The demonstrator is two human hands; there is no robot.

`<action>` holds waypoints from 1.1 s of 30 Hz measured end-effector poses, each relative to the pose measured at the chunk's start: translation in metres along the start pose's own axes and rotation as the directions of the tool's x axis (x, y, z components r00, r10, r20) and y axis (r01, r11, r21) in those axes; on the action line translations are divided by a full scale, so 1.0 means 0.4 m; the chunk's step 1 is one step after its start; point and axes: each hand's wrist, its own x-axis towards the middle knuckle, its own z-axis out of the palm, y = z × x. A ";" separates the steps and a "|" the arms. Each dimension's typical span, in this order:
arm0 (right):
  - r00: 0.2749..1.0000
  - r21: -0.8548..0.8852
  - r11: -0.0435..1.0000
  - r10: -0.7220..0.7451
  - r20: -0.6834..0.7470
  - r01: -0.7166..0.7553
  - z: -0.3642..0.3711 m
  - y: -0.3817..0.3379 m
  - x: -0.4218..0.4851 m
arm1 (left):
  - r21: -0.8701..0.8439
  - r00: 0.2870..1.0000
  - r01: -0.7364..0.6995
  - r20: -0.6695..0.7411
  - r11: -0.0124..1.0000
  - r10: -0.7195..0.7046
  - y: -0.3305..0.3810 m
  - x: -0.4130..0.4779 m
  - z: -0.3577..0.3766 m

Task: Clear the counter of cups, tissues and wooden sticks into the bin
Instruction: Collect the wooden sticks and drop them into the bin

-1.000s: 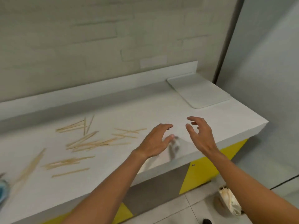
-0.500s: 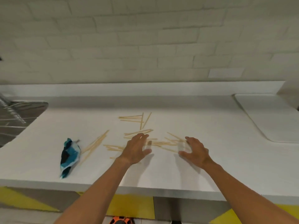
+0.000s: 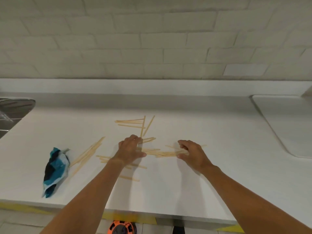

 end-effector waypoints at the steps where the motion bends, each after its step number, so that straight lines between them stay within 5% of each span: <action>1: 1.000 0.001 1.000 -0.006 -0.003 0.006 -0.001 -0.002 0.011 | -0.007 1.000 -0.003 0.005 1.000 0.003 0.000 0.009 0.001; 9: 0.996 -0.183 0.983 -0.013 0.083 0.029 0.006 -0.004 0.064 | -0.210 1.000 0.001 -0.005 0.978 -0.002 0.019 0.039 0.011; 21: 0.982 -0.537 0.823 -0.144 0.119 0.186 0.024 -0.019 0.061 | -0.092 1.000 -0.002 0.003 0.996 0.002 0.052 0.039 0.013; 33: 0.947 -0.452 0.884 0.032 0.319 0.122 -0.043 -0.021 0.021 | -0.069 0.998 -0.067 0.012 0.995 0.068 0.070 0.033 0.003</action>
